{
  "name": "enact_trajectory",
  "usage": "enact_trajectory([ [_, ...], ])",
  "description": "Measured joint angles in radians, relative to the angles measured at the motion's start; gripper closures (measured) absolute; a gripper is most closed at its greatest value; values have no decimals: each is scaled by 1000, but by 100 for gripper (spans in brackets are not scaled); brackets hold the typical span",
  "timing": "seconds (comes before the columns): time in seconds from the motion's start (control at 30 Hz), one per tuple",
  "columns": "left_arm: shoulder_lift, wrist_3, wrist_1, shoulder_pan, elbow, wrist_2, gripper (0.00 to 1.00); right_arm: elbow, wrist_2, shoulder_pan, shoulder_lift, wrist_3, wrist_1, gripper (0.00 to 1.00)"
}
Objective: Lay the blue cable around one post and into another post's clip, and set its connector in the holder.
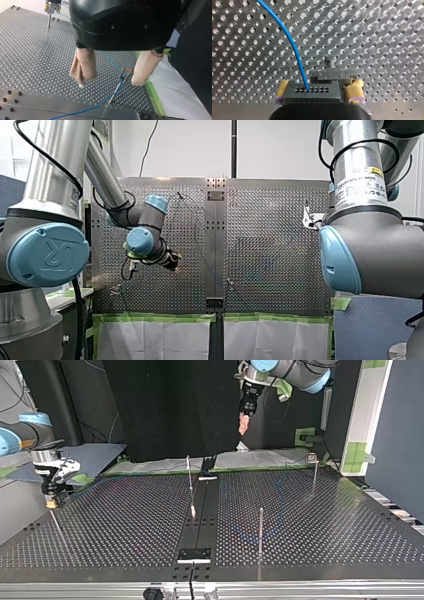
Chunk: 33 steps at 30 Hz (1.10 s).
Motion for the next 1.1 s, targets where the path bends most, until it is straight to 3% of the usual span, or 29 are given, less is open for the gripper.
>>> enact_trajectory([
  [0.63, 0, 13, 163, -3, -156, 0, 0, 0, 0, 0, 0, 0, 0, 0],
  [0.9, 0, -10, 234, -4, -162, 2, 0, 0, 0, 0, 0, 0, 0, 0],
  [1.1, 0, -52, 287, -4, -142, 5, 0, 0, 0, 0, 0, 0, 0, 0],
])
